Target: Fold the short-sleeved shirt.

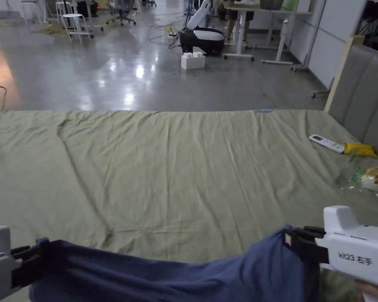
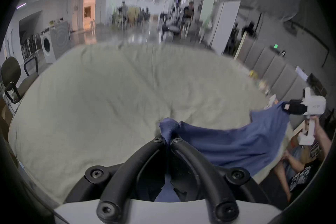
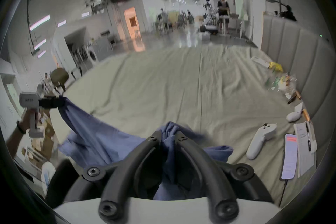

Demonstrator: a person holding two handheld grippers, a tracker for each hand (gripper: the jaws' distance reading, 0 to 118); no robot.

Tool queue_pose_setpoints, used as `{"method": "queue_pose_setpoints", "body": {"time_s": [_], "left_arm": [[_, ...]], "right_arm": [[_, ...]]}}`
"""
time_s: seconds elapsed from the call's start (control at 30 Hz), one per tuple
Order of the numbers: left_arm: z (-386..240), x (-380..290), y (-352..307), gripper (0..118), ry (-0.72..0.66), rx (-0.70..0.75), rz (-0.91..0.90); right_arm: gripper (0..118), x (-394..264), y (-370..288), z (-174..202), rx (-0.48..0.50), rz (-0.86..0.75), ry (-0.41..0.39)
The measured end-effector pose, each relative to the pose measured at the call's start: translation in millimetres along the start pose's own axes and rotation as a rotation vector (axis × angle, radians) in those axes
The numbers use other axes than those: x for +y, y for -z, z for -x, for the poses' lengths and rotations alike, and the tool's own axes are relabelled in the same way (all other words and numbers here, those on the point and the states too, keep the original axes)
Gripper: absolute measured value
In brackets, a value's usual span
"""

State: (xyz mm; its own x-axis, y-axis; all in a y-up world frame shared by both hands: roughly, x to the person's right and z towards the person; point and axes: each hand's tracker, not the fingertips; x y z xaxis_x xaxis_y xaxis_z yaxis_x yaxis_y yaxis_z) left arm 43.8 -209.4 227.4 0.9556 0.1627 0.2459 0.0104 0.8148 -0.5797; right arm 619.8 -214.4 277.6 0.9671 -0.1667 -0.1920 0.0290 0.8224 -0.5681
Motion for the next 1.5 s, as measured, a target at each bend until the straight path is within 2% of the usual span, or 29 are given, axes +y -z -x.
{"method": "queue_pose_setpoints", "body": {"time_s": [0.1, 0.23, 0.43, 0.53, 0.6, 0.63, 0.7, 1.0, 1.13, 1.23, 1.37, 1.5], "left_arm": [[-12.2, 25.4, -68.7, 4, -0.064, -0.055, -0.139], [-23.2, 63.4, -137.2, 4, -0.071, -0.085, -0.291], [-33.6, 125.8, -205.1, 4, -0.029, -0.053, -0.483], [-37.7, 155.0, -230.8, 4, -0.015, -0.030, -0.552], [-39.0, 173.0, -245.4, 4, -0.017, -0.014, -0.590], [-39.4, 181.7, -252.0, 4, -0.015, -0.007, -0.606], [-36.7, 195.7, -260.6, 4, -0.014, 0.013, -0.636], [-38.2, 230.4, -264.3, 4, -0.005, 0.043, -0.709], [-48.8, 238.8, -252.9, 4, 0.019, 0.059, -0.705], [-52.1, 245.7, -240.2, 4, 0.018, 0.060, -0.697], [-52.8, 254.9, -211.2, 4, 0.052, 0.087, -0.680], [-53.5, 265.0, -178.8, 4, 0.061, 0.130, -0.683]], "right_arm": [[10, 27.0, -52.0, 14.1, -0.018, -0.145, -0.004], [10, 69.1, -110.5, 33.1, -0.025, -0.312, 0.009], [10, 138.4, -166.0, 65.2, -0.071, -0.508, -0.016], [10, 177.1, -186.8, 80.4, -0.096, -0.598, -0.048], [10, 206.7, -202.9, 92.0, -0.113, -0.679, -0.111], [10, 219.8, -206.2, 92.6, -0.121, -0.664, -0.091], [10, 241.3, -218.4, 99.4, -0.148, -0.717, -0.124], [10, 271.6, -228.0, 102.3, -0.250, -0.770, -0.165], [10, 272.4, -220.9, 98.9, -0.315, -0.807, -0.235], [10, 274.3, -210.8, 93.9, -0.309, -0.784, -0.196], [10, 280.6, -193.4, 91.3, -0.346, -0.789, -0.216], [10, 292.6, -169.0, 86.4, -0.352, -0.751, -0.187]]}}
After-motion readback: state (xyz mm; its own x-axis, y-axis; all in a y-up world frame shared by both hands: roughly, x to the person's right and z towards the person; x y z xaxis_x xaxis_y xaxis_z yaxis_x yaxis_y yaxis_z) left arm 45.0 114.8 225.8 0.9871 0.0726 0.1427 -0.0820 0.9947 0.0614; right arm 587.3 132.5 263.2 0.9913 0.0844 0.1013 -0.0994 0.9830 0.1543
